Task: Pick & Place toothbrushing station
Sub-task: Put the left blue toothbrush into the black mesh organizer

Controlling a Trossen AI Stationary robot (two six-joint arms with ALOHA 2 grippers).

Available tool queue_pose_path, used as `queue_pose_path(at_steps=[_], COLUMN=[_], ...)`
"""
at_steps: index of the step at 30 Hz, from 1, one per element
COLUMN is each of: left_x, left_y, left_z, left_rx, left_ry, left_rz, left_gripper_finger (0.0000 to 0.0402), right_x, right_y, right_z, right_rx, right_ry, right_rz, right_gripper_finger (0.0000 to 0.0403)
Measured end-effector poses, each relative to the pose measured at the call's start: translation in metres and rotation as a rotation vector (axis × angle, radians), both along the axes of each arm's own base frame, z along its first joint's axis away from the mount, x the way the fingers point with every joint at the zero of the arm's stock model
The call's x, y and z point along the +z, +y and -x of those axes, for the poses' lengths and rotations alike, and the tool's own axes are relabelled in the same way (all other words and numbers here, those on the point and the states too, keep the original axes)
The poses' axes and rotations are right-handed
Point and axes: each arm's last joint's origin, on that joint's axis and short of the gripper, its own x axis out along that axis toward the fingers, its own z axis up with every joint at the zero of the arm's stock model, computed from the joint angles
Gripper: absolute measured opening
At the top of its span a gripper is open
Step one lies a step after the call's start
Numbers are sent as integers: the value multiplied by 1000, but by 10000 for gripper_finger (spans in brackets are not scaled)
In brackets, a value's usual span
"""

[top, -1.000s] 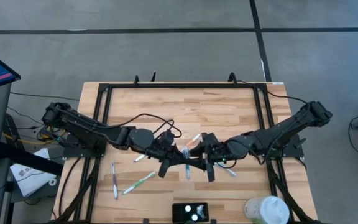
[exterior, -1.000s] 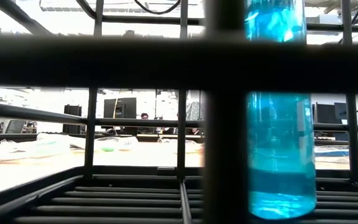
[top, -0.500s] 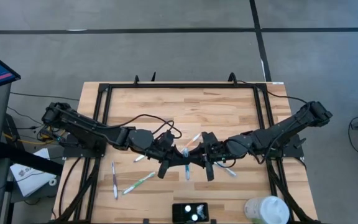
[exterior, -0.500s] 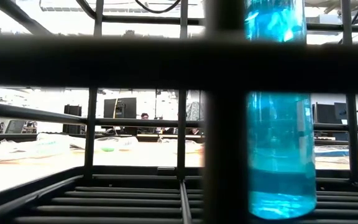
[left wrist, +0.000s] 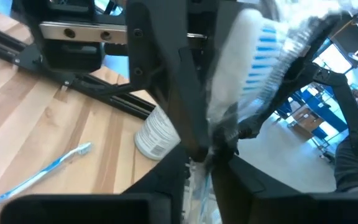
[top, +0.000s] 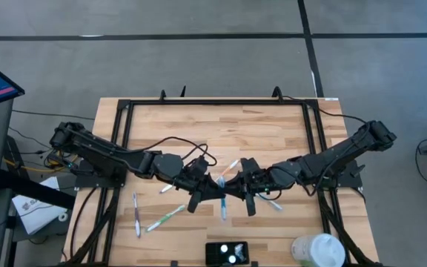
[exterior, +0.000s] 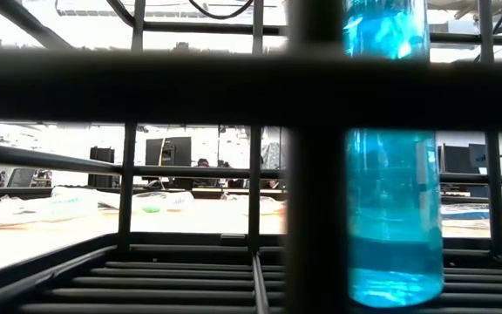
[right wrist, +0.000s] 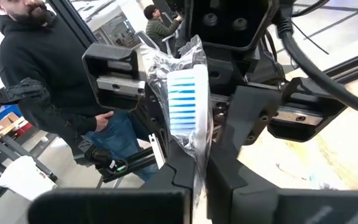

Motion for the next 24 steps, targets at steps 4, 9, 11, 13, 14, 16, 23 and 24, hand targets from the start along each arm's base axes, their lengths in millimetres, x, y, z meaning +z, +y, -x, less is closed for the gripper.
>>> queue_pose_path(at_steps=[4, 9, 11, 13, 14, 16, 23, 24], left_x=[-2, -1, 2, 7, 9, 16, 36, 38], left_y=[0, -1, -3, -2, -4, -4, -7, -8], left_z=[0, 1, 5, 8, 11, 16, 34, 36], left_rx=[9, 13, 7, 13, 9, 10, 55, 72], left_ry=[27, 43, 37, 20, 14, -10, -86, -93], left_rz=[43, 94, 98, 102, 103, 110, 99, 92], left_gripper_finger=[118, 197, 227, 249, 258, 269, 269, 266], right_x=[-1, -2, -1, 1, 3, 5, 21, 22], right_y=[0, 1, 2, 3, 3, 4, 10, 11], right_z=[0, 0, 2, 5, 5, 8, 24, 27], right_rx=[2, 3, 7, 8, 4, -7, -22, -24], right_ry=[11, 18, 14, 10, 1, -3, -65, -69], right_rz=[5, 0, -2, -2, -5, 1, 26, 32], right_gripper_finger=[5, 6, 5, 5, 6, 6, 6, 6])
